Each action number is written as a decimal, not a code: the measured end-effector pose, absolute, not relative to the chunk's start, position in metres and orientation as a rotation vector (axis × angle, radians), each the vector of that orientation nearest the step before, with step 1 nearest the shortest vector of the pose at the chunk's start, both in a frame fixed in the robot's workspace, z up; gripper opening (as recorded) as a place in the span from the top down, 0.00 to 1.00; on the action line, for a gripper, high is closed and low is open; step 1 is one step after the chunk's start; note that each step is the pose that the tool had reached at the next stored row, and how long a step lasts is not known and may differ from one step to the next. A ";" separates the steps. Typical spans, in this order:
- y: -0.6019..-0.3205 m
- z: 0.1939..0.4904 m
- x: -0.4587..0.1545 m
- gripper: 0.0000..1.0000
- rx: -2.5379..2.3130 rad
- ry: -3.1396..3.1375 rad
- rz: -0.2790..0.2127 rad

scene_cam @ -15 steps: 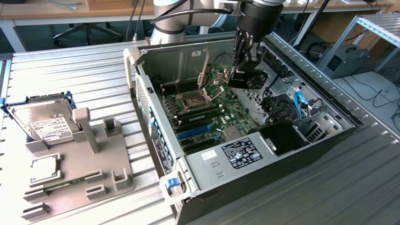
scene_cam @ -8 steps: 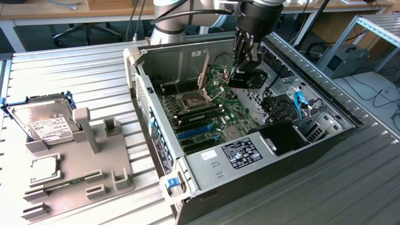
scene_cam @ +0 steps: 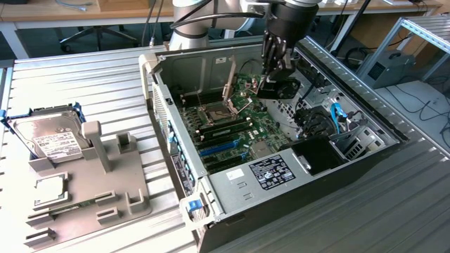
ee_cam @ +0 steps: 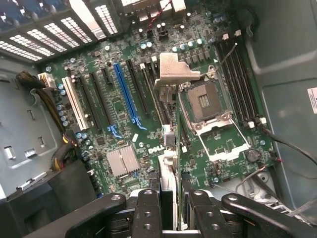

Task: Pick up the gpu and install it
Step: 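Insert the gpu into the slot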

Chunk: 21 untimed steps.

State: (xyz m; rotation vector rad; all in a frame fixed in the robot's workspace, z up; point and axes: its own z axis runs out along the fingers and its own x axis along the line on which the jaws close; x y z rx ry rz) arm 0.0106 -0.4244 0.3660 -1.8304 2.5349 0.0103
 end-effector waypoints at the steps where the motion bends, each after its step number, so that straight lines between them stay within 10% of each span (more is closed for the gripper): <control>1: -0.424 0.366 0.011 0.73 -1.836 2.531 0.010; 21: -0.424 0.365 0.011 0.73 -1.982 2.421 0.009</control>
